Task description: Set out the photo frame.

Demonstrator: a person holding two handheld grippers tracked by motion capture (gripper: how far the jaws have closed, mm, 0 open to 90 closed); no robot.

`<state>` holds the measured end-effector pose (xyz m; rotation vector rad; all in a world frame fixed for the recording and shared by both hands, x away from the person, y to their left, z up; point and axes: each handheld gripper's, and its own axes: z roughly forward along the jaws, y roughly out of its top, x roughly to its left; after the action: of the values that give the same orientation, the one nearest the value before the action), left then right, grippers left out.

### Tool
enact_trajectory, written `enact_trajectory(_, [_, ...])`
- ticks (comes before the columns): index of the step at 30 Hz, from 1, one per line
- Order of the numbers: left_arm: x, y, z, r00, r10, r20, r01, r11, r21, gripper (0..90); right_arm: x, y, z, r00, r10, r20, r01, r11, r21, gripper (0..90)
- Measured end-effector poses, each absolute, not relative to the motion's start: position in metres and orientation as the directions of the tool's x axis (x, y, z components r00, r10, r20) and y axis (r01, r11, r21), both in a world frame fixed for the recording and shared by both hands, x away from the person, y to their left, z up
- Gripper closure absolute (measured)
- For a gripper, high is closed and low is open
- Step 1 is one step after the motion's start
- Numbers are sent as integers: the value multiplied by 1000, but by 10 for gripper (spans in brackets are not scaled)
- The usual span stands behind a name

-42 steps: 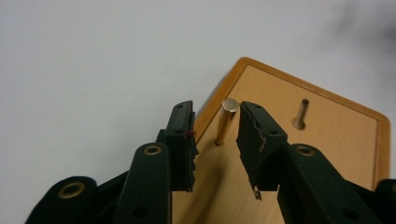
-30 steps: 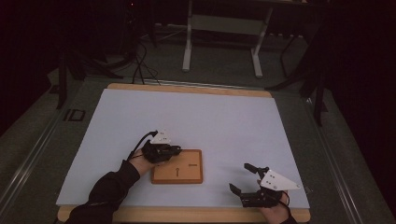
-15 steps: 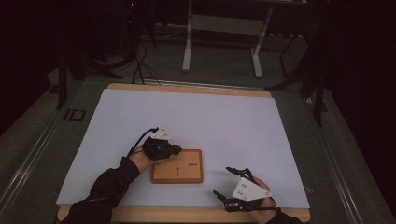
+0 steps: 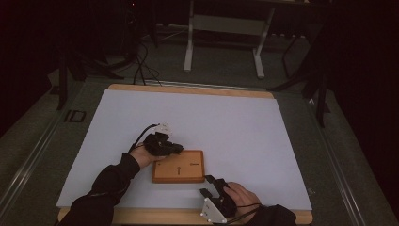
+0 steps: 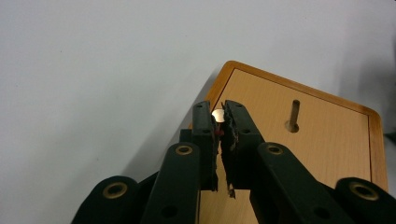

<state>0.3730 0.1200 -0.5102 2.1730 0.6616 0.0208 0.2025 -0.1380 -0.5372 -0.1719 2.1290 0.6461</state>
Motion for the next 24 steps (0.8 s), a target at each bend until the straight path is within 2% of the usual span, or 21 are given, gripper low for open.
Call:
enact_trajectory(7, [377,121,-510,866,448,-222,453,-514,728,843,211,-127,-554,-501,25,-865,-400,880,257,495])
enact_trajectory(8, [377,120,-510,868,446,-219,450,-518,728,843,212,-125,-557,-445,-11,-896,-424,884,199,505])
enact_trajectory(9, [377,120,-510,869,445,-218,448,-519,728,843,212,-125,-557,-445,-11,-896,-424,884,199,505])
enact_trajectory(13, [378,120,-510,869,443,-219,448,-519,728,843,211,-120,-564,-358,-87,-930,-458,884,94,559])
enact_trajectory(19, [377,120,-509,872,443,-209,443,-529,724,842,211,-116,-571,-334,-107,-937,-462,885,63,592])
enact_trajectory(21, [377,119,-509,873,442,-207,441,-531,723,842,212,-117,-571,-332,-110,-937,-462,885,60,655])
enact_trajectory(24, [376,119,-508,873,443,-204,440,-534,722,842,213,-117,-571,-339,-107,-935,-459,886,65,663])
